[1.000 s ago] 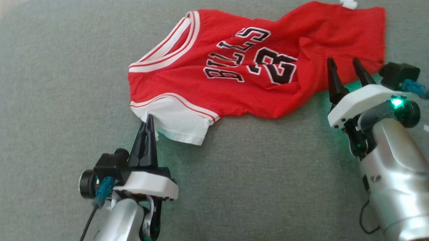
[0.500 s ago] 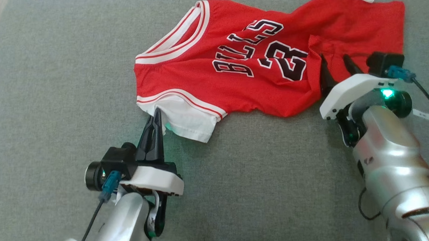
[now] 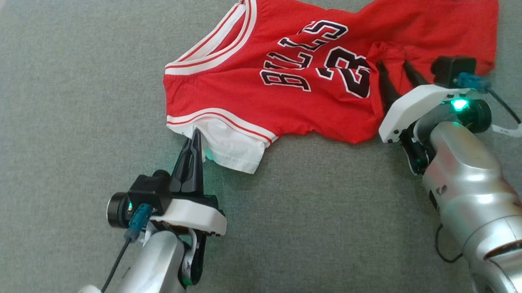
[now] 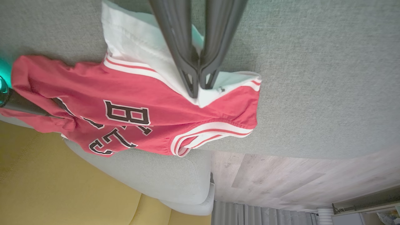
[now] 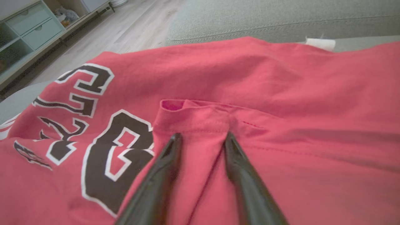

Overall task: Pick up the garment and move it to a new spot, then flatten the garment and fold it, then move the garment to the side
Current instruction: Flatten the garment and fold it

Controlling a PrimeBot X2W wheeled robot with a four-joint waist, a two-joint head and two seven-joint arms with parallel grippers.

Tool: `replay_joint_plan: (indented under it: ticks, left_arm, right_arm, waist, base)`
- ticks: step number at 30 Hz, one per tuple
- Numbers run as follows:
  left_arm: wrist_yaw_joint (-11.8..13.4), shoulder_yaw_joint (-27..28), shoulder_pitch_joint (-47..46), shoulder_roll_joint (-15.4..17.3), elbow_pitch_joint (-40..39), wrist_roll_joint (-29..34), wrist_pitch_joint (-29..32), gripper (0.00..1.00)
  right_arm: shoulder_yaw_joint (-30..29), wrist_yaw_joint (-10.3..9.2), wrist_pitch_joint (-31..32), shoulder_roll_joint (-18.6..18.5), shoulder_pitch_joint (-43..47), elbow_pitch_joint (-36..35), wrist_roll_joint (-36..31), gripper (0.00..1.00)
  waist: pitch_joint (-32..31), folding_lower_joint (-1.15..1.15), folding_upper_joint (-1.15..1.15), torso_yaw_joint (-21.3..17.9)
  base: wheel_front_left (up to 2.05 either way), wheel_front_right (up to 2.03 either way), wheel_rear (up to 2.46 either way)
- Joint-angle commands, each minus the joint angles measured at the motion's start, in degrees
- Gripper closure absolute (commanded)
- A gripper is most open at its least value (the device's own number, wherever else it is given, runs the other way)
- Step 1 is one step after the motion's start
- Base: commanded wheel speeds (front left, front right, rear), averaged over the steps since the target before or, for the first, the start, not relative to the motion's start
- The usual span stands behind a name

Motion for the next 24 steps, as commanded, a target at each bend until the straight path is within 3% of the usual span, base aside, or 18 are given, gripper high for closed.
replay_joint_plan:
  ticks: [1,13,20,24]
  left_arm:
    - [-0.03,1.39,-1.74,0.38,-1.29,0.14,-0.55,1.00]
    - [0.55,2.24,-0.71,1.04,-0.34,-1.36,-0.78,1.00]
    - [0.44,5.21,0.85,1.58,-2.85,-4.32,-1.30,1.00]
    - [-0.17,8.04,0.05,2.28,-9.74,-6.89,-1.45,1.00]
  right_arm:
    - [1.69,-0.04,-0.87,0.94,-1.90,-0.57,-0.12,1.00]
    - [1.93,-0.04,-3.82,0.94,-0.13,-2.34,-2.22,1.00]
    - [-4.54,-0.04,-3.91,-0.17,6.10,-13.45,-2.97,1.00]
    - [-9.28,-0.04,-3.91,-1.56,12.40,-24.69,-4.69,1.00]
  waist:
    - [-0.11,0.00,0.00,-0.07]
    - [-4.02,0.00,0.00,-2.91]
    - [-7.73,0.00,0.00,-6.33]
    - [-10.47,0.00,0.00,-9.59]
  base:
    - [0.00,0.00,0.00]
    - [0.00,0.00,0.00]
    - [0.00,0.00,0.00]
    - [0.00,0.00,0.00]
